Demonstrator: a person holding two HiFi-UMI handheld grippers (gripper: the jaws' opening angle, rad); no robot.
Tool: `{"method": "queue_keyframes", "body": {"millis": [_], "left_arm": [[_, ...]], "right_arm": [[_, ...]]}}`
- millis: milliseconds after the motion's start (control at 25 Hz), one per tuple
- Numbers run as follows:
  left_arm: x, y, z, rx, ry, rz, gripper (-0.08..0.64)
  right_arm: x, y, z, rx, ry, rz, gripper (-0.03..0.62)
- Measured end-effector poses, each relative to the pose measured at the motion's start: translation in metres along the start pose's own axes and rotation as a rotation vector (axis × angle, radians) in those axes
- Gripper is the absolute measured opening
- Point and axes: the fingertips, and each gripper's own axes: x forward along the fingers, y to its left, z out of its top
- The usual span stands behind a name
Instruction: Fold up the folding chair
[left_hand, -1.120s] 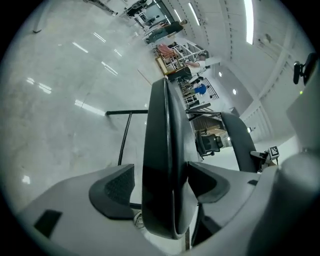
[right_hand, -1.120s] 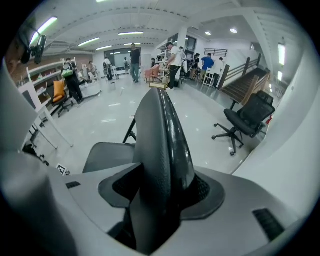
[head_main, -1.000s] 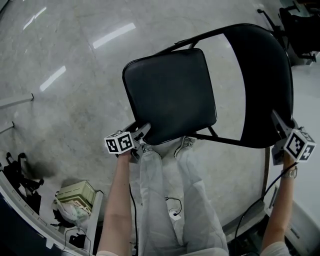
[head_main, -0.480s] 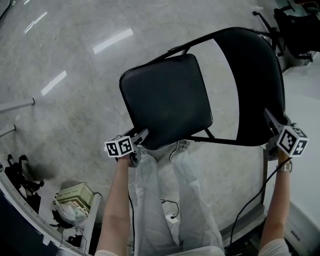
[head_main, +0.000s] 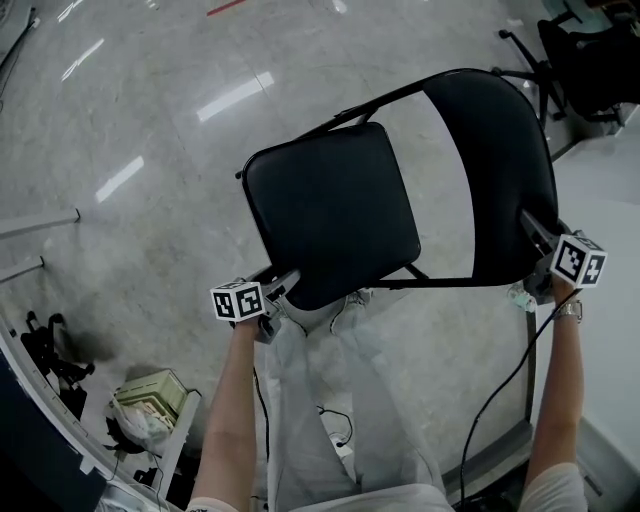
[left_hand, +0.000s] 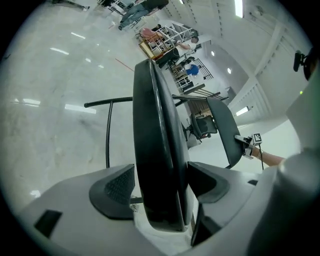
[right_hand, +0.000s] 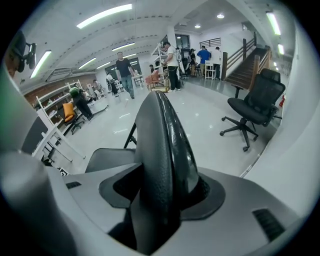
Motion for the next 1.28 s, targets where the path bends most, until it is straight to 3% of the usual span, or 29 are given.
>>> {"method": "queue_keyframes", "body": {"millis": [320,520,720,1000,1280], "left_arm": [[0.03,-0.055,0.004,-0.017,-0.013,-0.048,0.341],[0.049,-0.089,0.013,0.073,-0.001,-0.054,0.341],[0.064,-0.112,0.022,0.153,0.001,0.008,0.341],[0.068,-0.122,0.025,0.045,-0.033,0.0,0.341],[0.073,-0.121,0.023,0.079,-0.018,0.073,0.341]], "right_arm": [[0.012,-0.077,0.001,0.066,0.009,0.075,0.229],[0.02,-0.117,0.001,0.108,0.025,0.11,0.229],[0.028,-0.143,0.001,0.119,0.022,0.125,0.232],[0.025,-0.155,0.004,0.072,-0.01,0.113,0.245],[0.019,-0.149,0.011,0.09,-0.006,0.138,0.245]]}}
